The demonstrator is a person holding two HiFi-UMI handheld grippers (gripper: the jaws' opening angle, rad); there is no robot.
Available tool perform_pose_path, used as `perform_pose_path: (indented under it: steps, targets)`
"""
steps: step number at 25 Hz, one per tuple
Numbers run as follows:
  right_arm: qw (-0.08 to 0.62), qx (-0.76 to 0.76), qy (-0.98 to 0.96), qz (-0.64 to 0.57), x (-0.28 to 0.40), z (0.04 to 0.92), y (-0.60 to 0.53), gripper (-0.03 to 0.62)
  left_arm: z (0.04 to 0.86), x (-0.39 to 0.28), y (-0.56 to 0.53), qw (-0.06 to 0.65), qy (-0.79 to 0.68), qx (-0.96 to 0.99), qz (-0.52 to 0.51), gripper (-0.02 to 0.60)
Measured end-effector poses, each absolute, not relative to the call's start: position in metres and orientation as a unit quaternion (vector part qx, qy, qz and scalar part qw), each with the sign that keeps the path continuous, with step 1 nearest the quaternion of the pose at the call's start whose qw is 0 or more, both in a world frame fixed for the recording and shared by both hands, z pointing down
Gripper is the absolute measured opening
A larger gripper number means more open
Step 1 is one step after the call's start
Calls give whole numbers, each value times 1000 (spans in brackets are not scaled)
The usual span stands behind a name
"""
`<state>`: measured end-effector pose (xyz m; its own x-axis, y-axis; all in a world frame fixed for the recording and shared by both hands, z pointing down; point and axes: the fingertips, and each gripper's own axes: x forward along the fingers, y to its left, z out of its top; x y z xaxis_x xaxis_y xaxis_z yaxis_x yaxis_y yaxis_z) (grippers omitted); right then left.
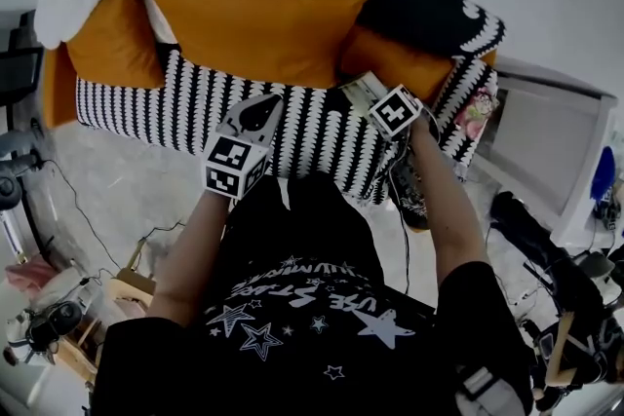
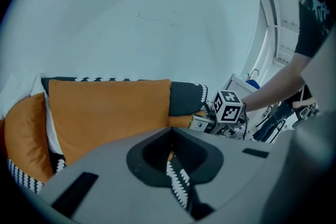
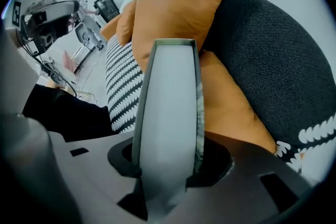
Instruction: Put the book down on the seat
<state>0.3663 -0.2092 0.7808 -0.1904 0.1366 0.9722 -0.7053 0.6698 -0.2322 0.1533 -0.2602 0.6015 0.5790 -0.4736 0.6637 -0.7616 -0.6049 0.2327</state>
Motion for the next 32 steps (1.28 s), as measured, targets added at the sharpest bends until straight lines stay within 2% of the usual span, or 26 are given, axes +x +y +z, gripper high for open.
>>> perform_pose_path:
  steps: [8,13,22,32]
  targets:
    - [575,245,-718,306,365,781,-240,193,605,146,-257,264,-372,844,281,8]
    - [546,315,-723,283,385,766,-273,235,602,148,-259,266,-373,845,278,8]
    - [525,400,-723,205,415,730,-306,244,587,142,-259,255,-385,847,264,8]
    - [460,447,-734,223,379,680,-280,242,556,129,-253,235,-385,861,237,8]
